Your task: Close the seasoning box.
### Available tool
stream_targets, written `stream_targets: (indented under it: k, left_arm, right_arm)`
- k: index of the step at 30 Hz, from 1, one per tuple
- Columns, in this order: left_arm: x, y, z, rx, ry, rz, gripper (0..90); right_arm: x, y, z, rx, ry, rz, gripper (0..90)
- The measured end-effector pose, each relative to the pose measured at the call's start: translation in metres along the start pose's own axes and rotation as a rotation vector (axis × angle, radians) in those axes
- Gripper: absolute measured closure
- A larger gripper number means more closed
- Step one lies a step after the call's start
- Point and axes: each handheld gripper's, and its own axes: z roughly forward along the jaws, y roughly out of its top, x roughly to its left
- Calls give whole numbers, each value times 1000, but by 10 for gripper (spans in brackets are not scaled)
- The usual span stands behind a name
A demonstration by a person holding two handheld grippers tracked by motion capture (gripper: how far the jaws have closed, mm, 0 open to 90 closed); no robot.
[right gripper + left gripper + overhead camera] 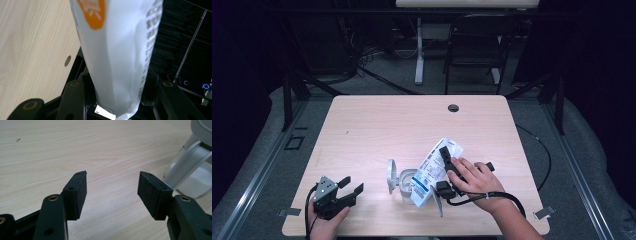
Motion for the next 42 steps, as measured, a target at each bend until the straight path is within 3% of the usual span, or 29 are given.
stream_targets:
  k: [21,23,42]
  left_arm:
    - [-1,-1,1,-7,1,-6,409]
    - [-1,-1,1,-9,1,-7,409]
    - [-1,0,0,-2,-2,-5,409]
  right_arm:
    - [-2,0,-2,4,-21,-13,593]
    - [-4,1,-3,22,-21,-31,594]
    - [-4,1,-3,11,-29,-26,597]
